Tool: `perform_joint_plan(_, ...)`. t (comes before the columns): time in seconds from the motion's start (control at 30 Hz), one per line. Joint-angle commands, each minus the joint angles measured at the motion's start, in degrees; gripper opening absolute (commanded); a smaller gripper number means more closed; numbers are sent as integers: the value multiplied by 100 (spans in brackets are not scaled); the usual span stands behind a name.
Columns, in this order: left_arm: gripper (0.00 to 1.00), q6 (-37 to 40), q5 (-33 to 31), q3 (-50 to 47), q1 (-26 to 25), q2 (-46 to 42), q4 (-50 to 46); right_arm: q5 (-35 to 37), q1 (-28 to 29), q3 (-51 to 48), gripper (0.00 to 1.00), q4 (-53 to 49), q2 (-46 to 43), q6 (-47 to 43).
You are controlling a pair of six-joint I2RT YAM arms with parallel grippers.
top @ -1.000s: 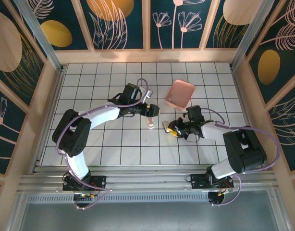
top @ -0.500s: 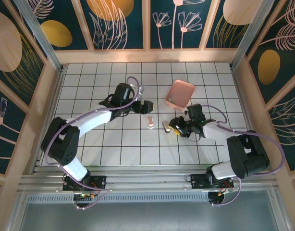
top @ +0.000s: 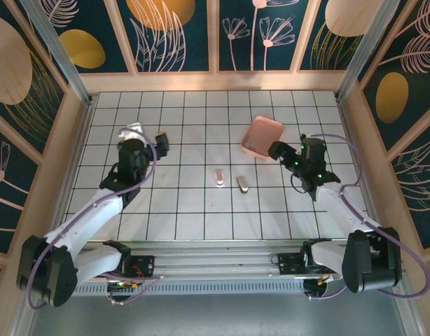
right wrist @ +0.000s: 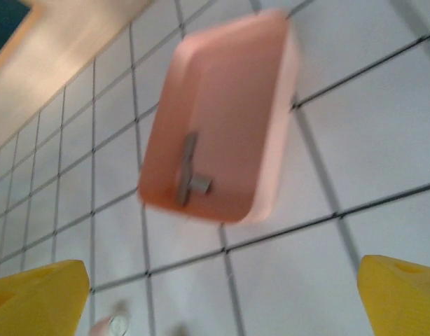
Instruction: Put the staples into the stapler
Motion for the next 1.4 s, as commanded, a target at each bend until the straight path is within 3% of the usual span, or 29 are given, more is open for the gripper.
perform_joint_plan(0.0,99,474,-959,-610,449,-315,1000,610,-424,-533,99,1352,-157,-769)
perform_joint_plan(0.23,99,811,-581,-1680,1248,-155,2361,817,-748,-1203,99,2840,-161,-1791)
perform_joint_plan(0.5,99,1215,-199,-2146,1566,1257,4519,1045,-802,-1918,99,4245,143,-2482)
perform_joint_plan(0.67,99,1516,309,-2236,1671,1981,5620,663,-971,-2317,99,5465,610,-2508)
perform_joint_plan(0.77,99,1624,469,-2948,1671,2738,7747,455,-1025,-2485,99,6325,1022,-2516)
perform_joint_plan(0.8,99,1541,309,-2871,1666,2714,7411,383,-1038,-2459,99,6447,1152,-2566)
perform_joint_plan(0.83,99,1343,175,-2514,1702,2461,6289,322,-1039,-2377,99,6418,1233,-2673)
perform_joint_plan(0.87,99,1268,284,-2283,1822,2551,6103,291,-1034,-2327,99,6491,1322,-2761)
perform_joint_plan(0.9,99,1241,455,-2434,1915,2608,6456,260,-1043,-2282,99,6579,1436,-2867)
perform_joint_plan(1.1,99,1250,468,-2419,1918,2527,6313,77,-1107,-2519,99,8194,2571,-2909)
perform_joint_plan(1.23,99,1272,480,-2412,1918,2532,6313,-54,-1117,-2202,99,7354,2456,-2977)
perform_joint_plan(1.37,99,1266,480,-2415,1917,2534,6309,-36,-1124,-2225,99,7492,2496,-2938)
